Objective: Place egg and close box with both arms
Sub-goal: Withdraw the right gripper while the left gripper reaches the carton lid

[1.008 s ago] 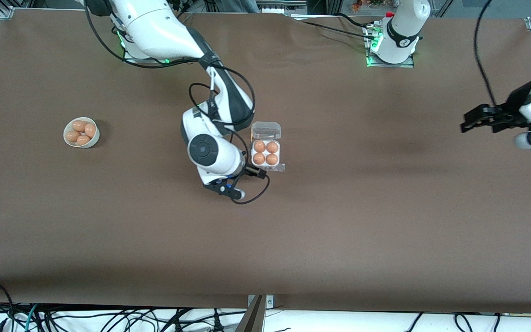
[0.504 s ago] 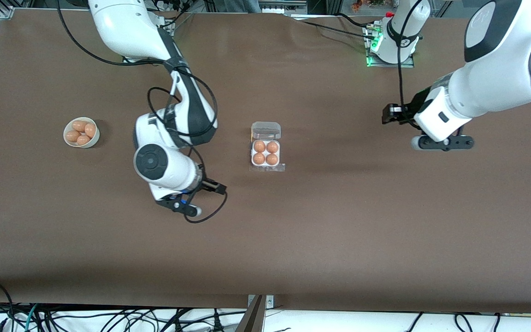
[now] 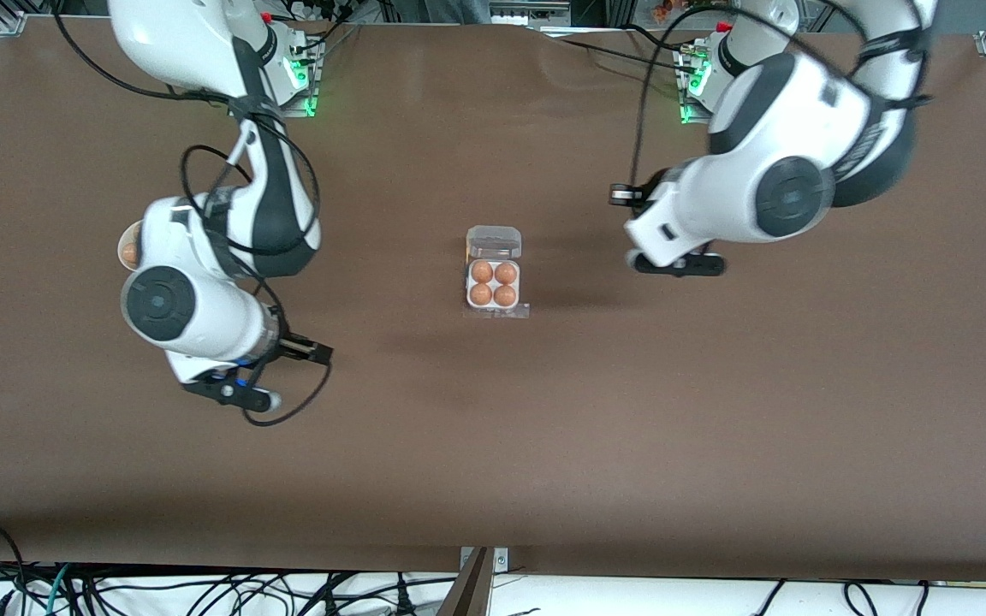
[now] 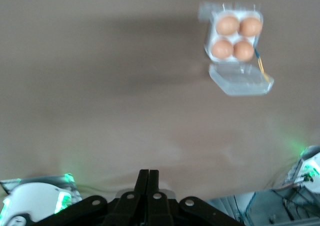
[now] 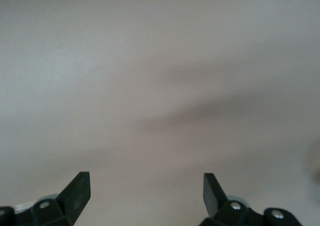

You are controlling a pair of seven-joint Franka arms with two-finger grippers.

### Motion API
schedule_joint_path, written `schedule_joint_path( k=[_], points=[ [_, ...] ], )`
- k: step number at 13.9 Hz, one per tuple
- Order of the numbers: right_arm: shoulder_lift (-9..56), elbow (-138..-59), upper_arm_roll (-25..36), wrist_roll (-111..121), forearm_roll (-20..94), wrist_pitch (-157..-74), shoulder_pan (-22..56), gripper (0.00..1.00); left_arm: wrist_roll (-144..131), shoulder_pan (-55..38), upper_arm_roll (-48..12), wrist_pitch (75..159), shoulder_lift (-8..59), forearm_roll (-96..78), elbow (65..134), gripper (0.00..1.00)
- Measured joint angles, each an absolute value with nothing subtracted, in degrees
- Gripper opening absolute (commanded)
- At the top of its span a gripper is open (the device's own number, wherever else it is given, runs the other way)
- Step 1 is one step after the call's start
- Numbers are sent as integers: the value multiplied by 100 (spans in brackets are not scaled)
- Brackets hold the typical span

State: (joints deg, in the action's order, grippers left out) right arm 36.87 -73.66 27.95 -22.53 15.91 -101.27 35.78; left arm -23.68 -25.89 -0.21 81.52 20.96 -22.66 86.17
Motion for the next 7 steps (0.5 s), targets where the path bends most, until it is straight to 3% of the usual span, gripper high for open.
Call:
schedule_joint_path(
  k=[4, 7],
  points=[
    [2445, -8101, 1030, -1624, 404, -10017, 1896, 100, -2432, -2939, -23, 8169, 2733, -2788, 8612, 6],
    [1492, -8823, 534, -1446, 301, -10014, 1077, 100, -2432, -3223, -25, 8401, 3139, -2869, 8607, 6]
  ],
)
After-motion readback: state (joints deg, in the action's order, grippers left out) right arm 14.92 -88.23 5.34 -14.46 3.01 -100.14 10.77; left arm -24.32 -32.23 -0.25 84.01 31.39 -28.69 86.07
